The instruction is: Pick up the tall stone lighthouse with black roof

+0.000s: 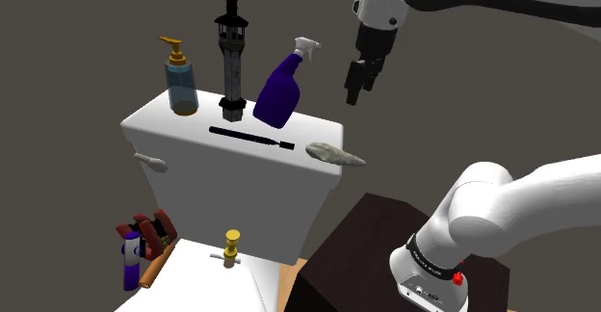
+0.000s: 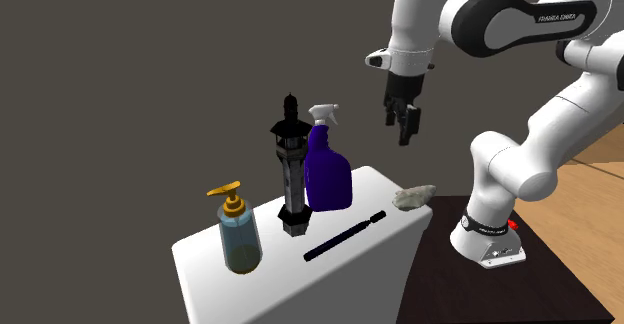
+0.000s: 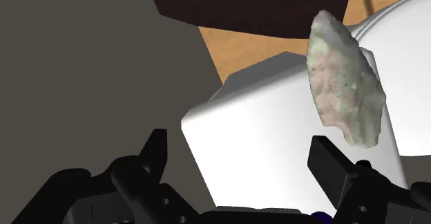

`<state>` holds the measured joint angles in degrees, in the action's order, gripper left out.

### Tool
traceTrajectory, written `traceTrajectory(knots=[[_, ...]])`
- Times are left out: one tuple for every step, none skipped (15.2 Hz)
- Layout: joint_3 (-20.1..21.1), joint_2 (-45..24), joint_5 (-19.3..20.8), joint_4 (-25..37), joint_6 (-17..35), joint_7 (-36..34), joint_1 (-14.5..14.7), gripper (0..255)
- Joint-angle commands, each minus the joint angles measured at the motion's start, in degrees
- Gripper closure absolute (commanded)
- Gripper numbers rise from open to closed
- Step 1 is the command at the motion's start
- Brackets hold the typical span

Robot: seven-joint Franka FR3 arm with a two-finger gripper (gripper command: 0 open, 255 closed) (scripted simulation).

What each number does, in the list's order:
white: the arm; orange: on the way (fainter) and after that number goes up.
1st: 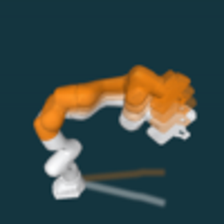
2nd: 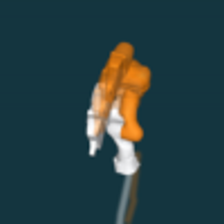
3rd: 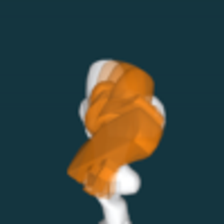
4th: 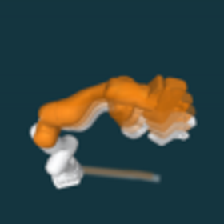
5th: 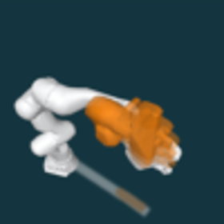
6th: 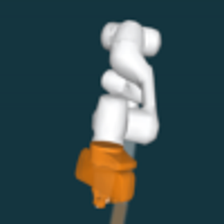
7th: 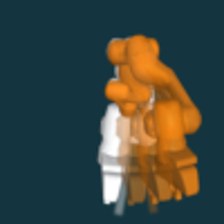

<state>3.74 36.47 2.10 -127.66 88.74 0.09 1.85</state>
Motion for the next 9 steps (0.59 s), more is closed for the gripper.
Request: traceTrajectory(knots=[[0.8,-3.3,0.1,3.4,1.4,0.0,0.4,0],[1.3,-4.9,0.1,5.1,2.0,0.0,0.6,0],[1.7,-6.4,0.2,6.7,2.6,-0.1,0.9,0],[2.2,-8.0,0.3,8.4,3.1,-0.2,1.1,0],[2.7,-9.5,0.4,10.2,3.6,-0.3,1.2,0],[3.2,-11.0,0.6,12.0,4.0,-0.4,1.4,0],[3.7,-12.5,0.8,13.8,4.3,-0.5,1.6,0],[4.2,-14.1,1.1,15.7,4.7,-0.7,1.8,0],[4.7,-15.6,1.3,17.7,4.9,-0.8,2.0,0]])
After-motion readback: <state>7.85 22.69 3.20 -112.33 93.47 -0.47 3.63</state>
